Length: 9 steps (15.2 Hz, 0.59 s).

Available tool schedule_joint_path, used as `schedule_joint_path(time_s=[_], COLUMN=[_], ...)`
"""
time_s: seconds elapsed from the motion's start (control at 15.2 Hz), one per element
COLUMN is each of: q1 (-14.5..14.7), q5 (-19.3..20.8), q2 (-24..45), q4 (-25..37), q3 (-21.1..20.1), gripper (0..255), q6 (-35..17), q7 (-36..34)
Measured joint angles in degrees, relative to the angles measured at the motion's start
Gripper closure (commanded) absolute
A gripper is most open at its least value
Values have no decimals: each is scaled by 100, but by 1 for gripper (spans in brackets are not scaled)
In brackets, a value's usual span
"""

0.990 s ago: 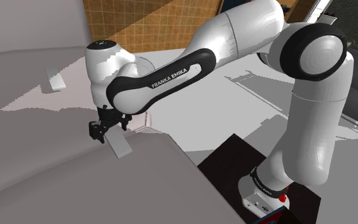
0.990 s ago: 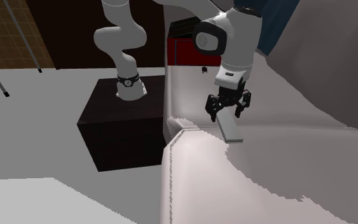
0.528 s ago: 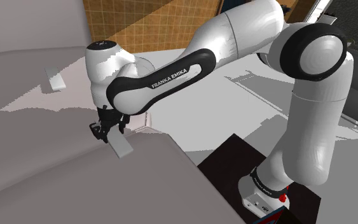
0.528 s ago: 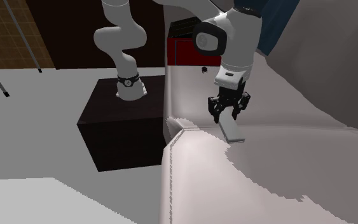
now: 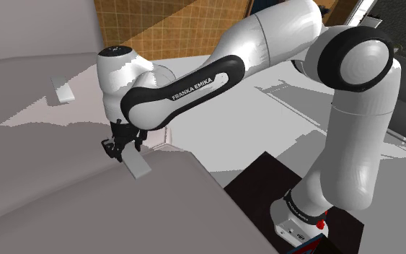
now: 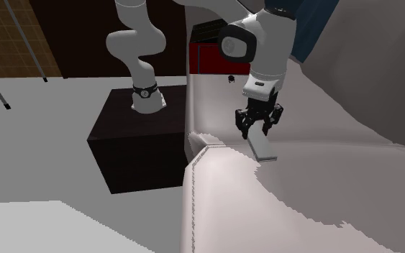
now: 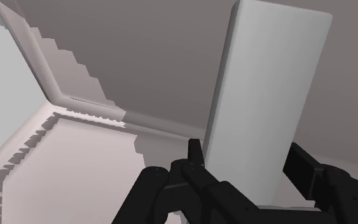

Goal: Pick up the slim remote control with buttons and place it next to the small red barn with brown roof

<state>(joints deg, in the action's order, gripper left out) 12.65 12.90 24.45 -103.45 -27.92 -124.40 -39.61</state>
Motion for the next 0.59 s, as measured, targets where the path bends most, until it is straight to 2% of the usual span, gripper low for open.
schedule_joint_path(time_s=[0.59], q1=[-57], q5=[-179], q2=[-284], q4=[233], q3=[-90], gripper=[255], q6=[491], q7=[109])
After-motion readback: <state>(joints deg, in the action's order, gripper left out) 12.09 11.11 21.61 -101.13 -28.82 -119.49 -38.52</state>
